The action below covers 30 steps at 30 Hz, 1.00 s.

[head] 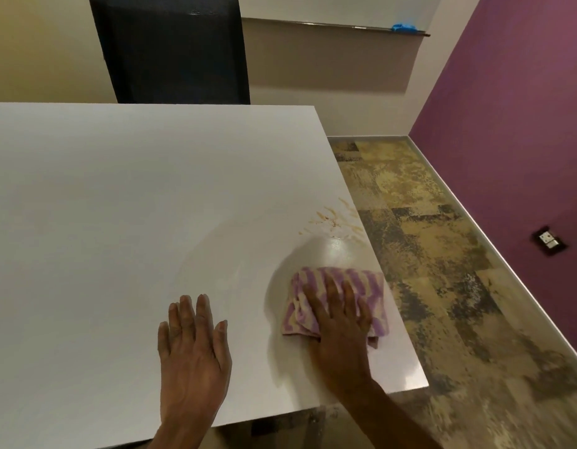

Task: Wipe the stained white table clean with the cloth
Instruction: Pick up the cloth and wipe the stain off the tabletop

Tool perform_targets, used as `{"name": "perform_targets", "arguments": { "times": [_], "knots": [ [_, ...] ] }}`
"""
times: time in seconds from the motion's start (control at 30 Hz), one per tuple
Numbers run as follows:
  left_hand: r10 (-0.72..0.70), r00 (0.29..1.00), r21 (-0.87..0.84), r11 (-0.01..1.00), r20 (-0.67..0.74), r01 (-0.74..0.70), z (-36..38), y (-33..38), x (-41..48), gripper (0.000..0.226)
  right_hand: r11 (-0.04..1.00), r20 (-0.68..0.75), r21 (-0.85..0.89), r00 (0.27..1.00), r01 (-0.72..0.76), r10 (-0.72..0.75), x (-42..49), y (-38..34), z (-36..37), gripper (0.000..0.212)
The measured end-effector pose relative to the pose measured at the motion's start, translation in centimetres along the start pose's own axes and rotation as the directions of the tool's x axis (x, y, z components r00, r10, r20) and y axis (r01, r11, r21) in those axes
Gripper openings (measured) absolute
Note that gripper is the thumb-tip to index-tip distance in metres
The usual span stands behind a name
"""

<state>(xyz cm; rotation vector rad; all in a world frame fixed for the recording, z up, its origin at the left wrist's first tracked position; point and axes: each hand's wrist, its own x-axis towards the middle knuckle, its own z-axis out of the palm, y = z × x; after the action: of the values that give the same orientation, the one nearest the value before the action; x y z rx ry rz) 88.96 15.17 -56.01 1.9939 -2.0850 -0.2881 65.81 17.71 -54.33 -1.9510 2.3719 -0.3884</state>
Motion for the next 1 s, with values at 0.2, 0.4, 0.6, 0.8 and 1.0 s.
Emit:
{"name": "perform_targets", "arguments": {
  "times": [0.2, 0.4, 0.6, 0.8, 1.0],
  "knots": [
    [0.094, 0.995, -0.009, 0.996, 0.031, -0.094, 0.0, 0.6, 1.4, 0.064, 0.992, -0.002, -0.007, 0.992, 0.123, -0.123, 1.8, -0.9, 0.4, 0.082],
    [0.125, 0.991, -0.016, 0.992, -0.037, -0.126, -1.2, 4.3, 4.8, 0.075, 0.979, 0.027, -0.036, 0.98, 0.2, -0.199, 4.3, -0.9, 1.0, 0.083],
    [0.12, 0.993, -0.005, 0.993, -0.006, -0.12, -0.6, 4.9, 7.1, 0.083, 0.987, 0.047, -0.044, 0.987, 0.154, -0.152, 7.7, -2.0, 1.7, 0.079],
    [0.131, 0.991, 0.001, 0.991, 0.004, -0.131, 0.0, 4.7, 10.4, 0.08, 0.995, 0.063, -0.033, 0.994, 0.097, -0.095, 10.2, -2.8, 2.3, 0.079],
    [0.137, 0.991, -0.008, 0.991, 0.002, -0.137, 0.4, 3.7, 14.2, 0.08, 0.999, 0.033, 0.03, 0.999, 0.022, -0.023, 12.9, -3.3, 3.0, 0.078]
  ]
}}
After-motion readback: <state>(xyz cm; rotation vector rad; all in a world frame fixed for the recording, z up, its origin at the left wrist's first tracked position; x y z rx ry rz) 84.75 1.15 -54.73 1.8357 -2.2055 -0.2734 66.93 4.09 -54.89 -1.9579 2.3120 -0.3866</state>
